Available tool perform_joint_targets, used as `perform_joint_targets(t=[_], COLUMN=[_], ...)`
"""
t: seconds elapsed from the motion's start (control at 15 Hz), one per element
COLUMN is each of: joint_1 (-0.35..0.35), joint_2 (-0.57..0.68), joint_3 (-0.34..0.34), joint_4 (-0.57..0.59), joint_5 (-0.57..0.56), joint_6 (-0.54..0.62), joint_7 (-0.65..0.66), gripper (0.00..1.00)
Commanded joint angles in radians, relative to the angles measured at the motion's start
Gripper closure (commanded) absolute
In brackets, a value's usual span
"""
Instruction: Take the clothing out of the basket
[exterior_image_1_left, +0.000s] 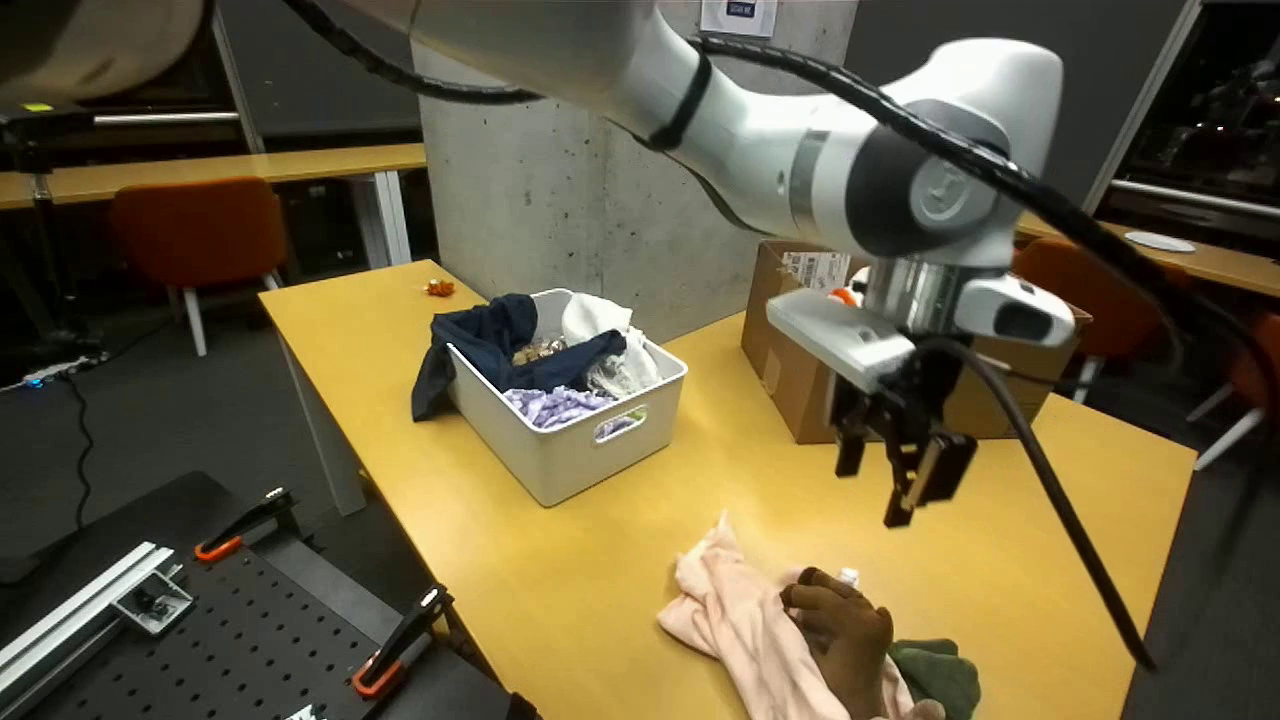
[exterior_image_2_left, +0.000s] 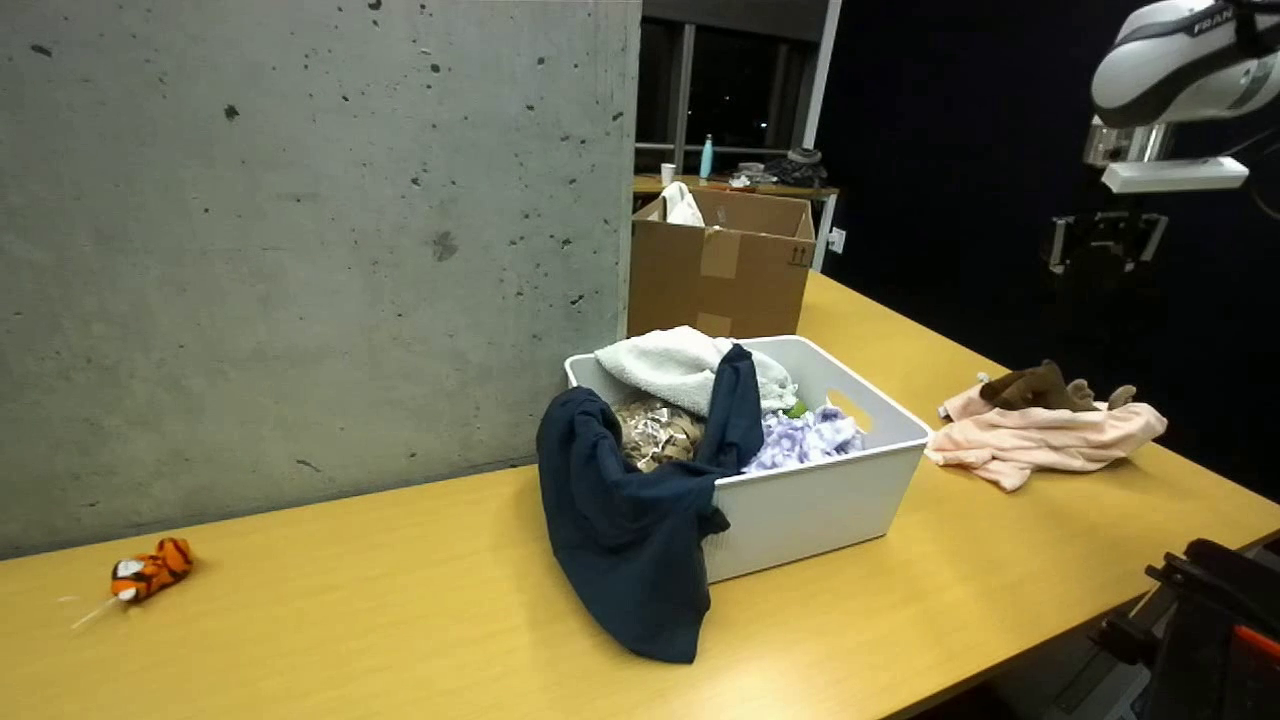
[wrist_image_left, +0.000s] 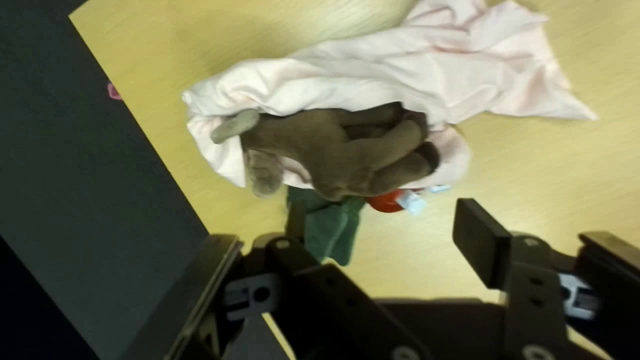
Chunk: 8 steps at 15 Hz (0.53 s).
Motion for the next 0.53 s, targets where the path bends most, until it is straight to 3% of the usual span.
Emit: perform_joint_targets(t=[0.0,0.2,0.27,0.47], joint_1=[0.092,0.187,0.265,0.396], joint_2=[-0.120,-0.155,-0.160,-0.167], joint_3=[0.049,0.100,0.053,0.067], joint_4=[-0.099,-0.108,-0.104,-0.097], joint_5=[-0.027,-0.044,-0.004,-0.036], joint_6=[0.067,0.122,0.134,0.156], joint_7=[-0.032,-0.037,-0.064,-0.077], gripper=[0.00,0.00,0.00,0.00])
